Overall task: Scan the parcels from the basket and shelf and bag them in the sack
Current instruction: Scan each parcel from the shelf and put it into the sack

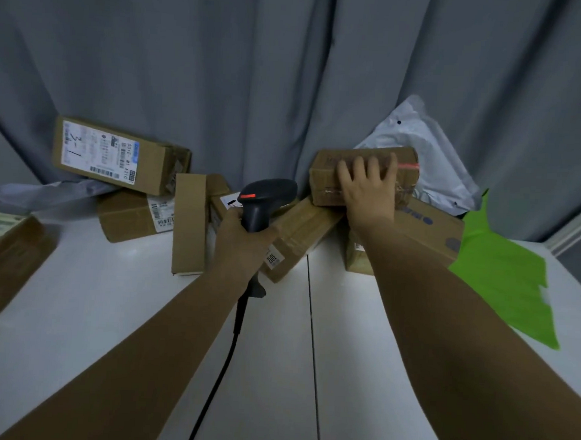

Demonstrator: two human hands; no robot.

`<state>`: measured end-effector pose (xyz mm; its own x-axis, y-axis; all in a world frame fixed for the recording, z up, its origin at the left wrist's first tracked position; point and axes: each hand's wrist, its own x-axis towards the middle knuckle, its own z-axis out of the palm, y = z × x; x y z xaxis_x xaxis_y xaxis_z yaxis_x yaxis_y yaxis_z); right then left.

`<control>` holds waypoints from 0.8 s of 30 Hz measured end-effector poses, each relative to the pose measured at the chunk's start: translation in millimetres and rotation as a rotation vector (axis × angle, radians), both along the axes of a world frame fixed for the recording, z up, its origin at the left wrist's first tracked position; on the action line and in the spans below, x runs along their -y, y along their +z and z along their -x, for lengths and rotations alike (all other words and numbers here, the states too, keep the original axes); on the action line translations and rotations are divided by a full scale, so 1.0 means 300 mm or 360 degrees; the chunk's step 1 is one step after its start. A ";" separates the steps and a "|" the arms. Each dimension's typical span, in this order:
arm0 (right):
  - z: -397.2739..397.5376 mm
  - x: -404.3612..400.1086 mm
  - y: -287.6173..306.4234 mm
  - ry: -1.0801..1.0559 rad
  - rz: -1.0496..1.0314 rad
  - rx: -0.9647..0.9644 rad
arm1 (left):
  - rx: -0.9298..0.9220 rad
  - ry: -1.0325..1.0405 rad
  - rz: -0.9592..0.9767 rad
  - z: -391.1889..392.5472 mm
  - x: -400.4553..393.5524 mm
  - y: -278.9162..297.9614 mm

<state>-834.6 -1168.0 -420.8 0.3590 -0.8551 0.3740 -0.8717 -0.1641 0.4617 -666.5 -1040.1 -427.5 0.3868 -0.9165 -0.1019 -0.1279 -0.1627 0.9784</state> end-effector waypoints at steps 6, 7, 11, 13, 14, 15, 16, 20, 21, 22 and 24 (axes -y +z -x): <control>-0.006 -0.132 0.080 0.0340 0.0274 0.0750 | -0.0068 0.0175 0.0135 -0.032 -0.124 0.071; -0.021 -0.203 0.096 0.0473 0.0226 0.1037 | -0.0121 0.0225 0.0162 -0.045 -0.170 0.089; -0.092 -0.623 0.111 0.0730 -0.0633 0.2590 | -0.0298 0.0430 0.0252 -0.086 -0.423 0.148; -0.120 -0.830 0.108 0.0483 -0.1007 0.3000 | -0.0306 0.0481 0.0215 -0.096 -0.566 0.164; -0.128 -0.916 0.108 0.0352 -0.1147 0.3098 | -0.0300 0.0494 0.0201 -0.097 -0.636 0.173; -0.135 -0.999 0.114 0.0237 -0.1259 0.3173 | -0.0298 0.0501 0.0191 -0.098 -0.712 0.184; -0.141 -1.075 0.121 0.0132 -0.1350 0.3264 | -0.0305 0.0502 0.0186 -0.098 -0.787 0.195; -0.151 -1.296 0.142 -0.0153 -0.1577 0.3597 | -0.0333 0.0505 0.0174 -0.101 -1.040 0.232; -0.150 -1.339 0.145 -0.0179 -0.1579 0.3630 | -0.0341 0.0506 0.0170 -0.104 -1.087 0.235; -0.148 -1.376 0.147 -0.0195 -0.1565 0.3646 | -0.0357 0.0508 0.0157 -0.105 -1.129 0.236; -0.148 -1.433 0.153 -0.0175 -0.1506 0.3653 | -0.0411 0.0496 0.0136 -0.108 -1.196 0.233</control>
<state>-790.1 -738.2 -374.9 0.1026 -0.9255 -0.3646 0.2887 0.3785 -0.8794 -634.1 -681.2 -357.7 0.6186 -0.7691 -0.1605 0.1663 -0.0715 0.9835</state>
